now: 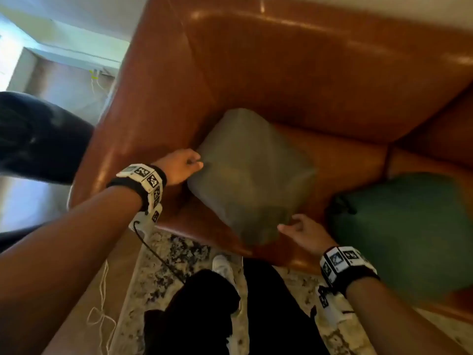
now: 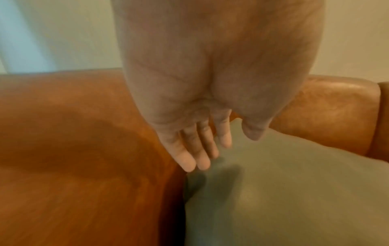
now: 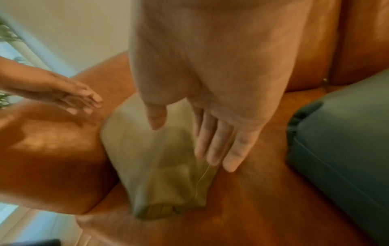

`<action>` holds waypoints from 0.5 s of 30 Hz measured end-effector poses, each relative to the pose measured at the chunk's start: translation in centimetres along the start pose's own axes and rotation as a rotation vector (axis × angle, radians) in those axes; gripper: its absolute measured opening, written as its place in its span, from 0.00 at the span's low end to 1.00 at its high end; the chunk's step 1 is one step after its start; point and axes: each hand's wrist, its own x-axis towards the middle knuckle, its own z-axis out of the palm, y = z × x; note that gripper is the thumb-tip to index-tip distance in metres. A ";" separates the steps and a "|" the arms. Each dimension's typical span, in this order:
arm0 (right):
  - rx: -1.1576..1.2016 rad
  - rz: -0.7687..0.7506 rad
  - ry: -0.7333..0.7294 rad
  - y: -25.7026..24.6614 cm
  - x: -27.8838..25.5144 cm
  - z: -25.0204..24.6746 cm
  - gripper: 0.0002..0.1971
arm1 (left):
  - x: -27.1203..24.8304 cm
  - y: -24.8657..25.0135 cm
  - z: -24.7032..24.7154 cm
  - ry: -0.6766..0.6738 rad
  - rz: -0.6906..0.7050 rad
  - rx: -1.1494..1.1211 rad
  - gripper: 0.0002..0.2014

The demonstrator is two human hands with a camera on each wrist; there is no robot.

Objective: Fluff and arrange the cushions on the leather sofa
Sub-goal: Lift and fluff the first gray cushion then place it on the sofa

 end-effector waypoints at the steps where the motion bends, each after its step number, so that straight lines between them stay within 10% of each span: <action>1: 0.034 0.025 0.039 -0.2 1.7 -0.3 0.49 | 1.9 0.3 0.1 0.012 0.005 -0.005 0.25; 7: 0.450 0.185 0.200 -1.8 7.6 -0.5 0.81 | 9.2 1.4 1.1 -0.045 -0.087 -0.045 0.49; 15: 0.794 0.209 0.291 -3.6 10.5 -1.0 0.78 | 10.2 1.6 3.1 -0.142 -0.139 -0.260 0.58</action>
